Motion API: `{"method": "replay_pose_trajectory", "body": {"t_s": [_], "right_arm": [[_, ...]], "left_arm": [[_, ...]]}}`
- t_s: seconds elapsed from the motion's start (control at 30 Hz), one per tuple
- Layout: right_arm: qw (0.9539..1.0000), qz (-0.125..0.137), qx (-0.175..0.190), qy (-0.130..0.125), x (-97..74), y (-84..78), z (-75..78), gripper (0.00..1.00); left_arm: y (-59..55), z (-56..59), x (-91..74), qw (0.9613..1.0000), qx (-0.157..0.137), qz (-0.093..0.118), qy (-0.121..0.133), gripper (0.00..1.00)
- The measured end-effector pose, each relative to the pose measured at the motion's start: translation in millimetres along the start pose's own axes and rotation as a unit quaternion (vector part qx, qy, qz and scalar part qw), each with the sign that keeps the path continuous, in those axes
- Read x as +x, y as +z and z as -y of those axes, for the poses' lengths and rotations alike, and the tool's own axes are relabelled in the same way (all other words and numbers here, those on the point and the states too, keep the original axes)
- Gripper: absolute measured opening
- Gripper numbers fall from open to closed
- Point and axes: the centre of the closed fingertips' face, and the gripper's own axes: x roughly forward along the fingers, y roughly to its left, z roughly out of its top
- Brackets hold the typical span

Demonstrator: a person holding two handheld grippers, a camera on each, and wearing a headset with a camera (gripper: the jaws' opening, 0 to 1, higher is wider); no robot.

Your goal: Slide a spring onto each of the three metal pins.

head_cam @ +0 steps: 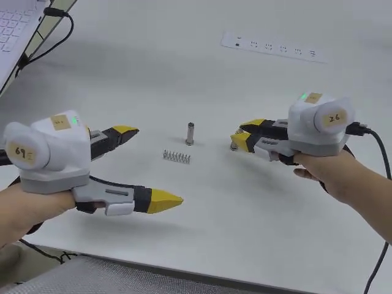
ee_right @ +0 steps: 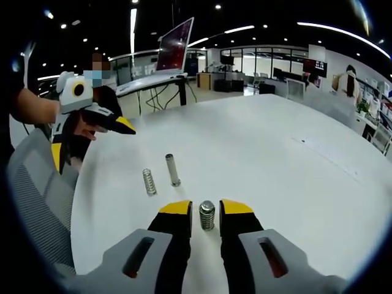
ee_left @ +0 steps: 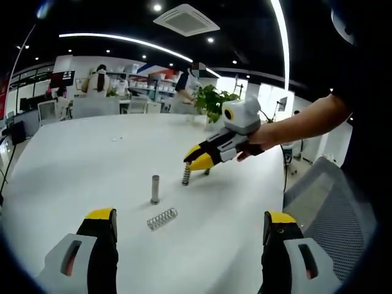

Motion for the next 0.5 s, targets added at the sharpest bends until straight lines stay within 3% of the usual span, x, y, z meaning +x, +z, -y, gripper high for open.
{"method": "replay_pose_trajectory", "body": {"t_s": [0.5], "right_arm": [[0.9999, 0.012, 0.007, -0.002, -7.4, 5.6, 3.1, 0.22]], "left_arm": [[5.4, 2.8, 2.6, 1.0, 0.006, -0.002, -0.005, 0.97]]}}
